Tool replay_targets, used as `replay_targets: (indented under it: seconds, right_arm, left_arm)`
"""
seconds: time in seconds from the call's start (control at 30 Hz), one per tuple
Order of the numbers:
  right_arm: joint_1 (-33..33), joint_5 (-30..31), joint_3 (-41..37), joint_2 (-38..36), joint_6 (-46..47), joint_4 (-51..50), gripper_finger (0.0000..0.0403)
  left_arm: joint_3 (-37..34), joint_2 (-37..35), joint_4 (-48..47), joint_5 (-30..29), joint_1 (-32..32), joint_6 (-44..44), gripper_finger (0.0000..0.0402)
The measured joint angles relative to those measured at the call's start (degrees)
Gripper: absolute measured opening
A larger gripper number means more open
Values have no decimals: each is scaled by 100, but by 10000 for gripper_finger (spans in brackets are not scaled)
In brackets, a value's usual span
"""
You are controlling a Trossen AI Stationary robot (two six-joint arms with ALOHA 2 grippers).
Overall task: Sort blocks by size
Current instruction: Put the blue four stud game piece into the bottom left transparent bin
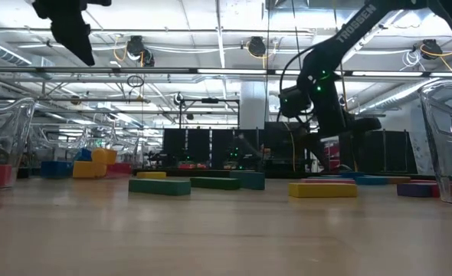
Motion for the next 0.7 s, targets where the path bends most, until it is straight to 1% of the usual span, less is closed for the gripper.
replay_targets:
  seconds: [0.07, 0.2, 0.33, 0.4, 0.47, 0.63, 0.7]
  right_arm:
    - [-57, 28, -9, 0, 454, 61, 341]
    - [-133, 184, -9, 0, 971, 92, 341]
    - [-156, 491, -9, 0, 1284, 65, 341]
    - [-187, 536, -9, 26, 1375, 55, 341]
    - [-249, 546, -7, 138, 1372, 57, 341]
    - [-383, 269, -9, 536, 781, 511, 341]
    - [-403, 298, 2, 594, 655, 582, 340]
  left_arm:
    - [0, 0, 4, 44, 102, 72, 260]
    - [0, 0, 3, 136, 215, 68, 260]
    - [0, 0, 2, 139, 228, 68, 260]
    - [0, 0, 2, 139, 228, 63, 260]
    - [0, 0, 1, 139, 228, 39, 260]
    - [-2, 0, 0, 132, 228, 40, 260]
    - [-2, 0, -3, 129, 228, 44, 260]
